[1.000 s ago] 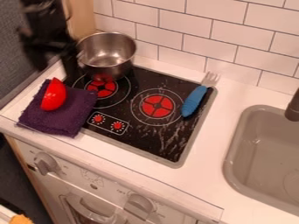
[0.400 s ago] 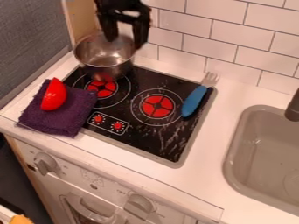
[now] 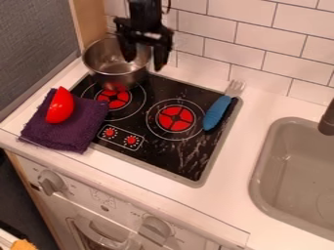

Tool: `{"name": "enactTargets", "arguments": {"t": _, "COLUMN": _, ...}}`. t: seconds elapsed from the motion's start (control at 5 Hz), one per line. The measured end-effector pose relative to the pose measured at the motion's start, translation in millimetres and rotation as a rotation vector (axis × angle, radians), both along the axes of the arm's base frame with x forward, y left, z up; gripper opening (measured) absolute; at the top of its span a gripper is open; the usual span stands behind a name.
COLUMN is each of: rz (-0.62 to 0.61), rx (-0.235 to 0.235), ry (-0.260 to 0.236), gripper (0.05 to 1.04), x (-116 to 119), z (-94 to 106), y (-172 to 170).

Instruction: Move the silver pot on the right switch of the burner

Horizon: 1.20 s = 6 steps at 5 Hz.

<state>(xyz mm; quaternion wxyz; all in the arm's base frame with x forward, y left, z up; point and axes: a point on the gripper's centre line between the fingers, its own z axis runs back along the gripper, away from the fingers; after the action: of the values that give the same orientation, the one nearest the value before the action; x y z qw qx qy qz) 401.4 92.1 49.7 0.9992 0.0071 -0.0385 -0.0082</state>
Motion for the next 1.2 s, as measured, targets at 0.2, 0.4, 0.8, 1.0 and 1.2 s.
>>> {"name": "enactTargets", "arguments": {"t": 0.2, "rz": 0.000, "rx": 0.009, "ry": 0.001, "gripper": 0.633, "x": 1, "z": -10.8, "y": 0}}
{"name": "enactTargets", "arguments": {"t": 0.4, "rz": 0.002, "rx": 0.026, "ry": 0.034, "gripper": 0.341, "x": -6, "z": -24.0, "y": 3}}
{"name": "enactTargets", "arguments": {"t": 0.8, "rz": -0.052, "rx": 0.022, "ry": 0.037, "gripper": 0.093, "x": -8, "z": -22.3, "y": -2}}
{"name": "enactTargets", "arguments": {"t": 1.0, "rz": -0.093, "rx": -0.023, "ry": 0.013, "gripper": 0.082, "x": -20, "z": -0.6, "y": -4}}
{"name": "enactTargets", "arguments": {"t": 1.2, "rz": -0.184, "rx": -0.073, "ry": -0.043, "gripper": 0.081, "x": -50, "z": 36.2, "y": -28}}
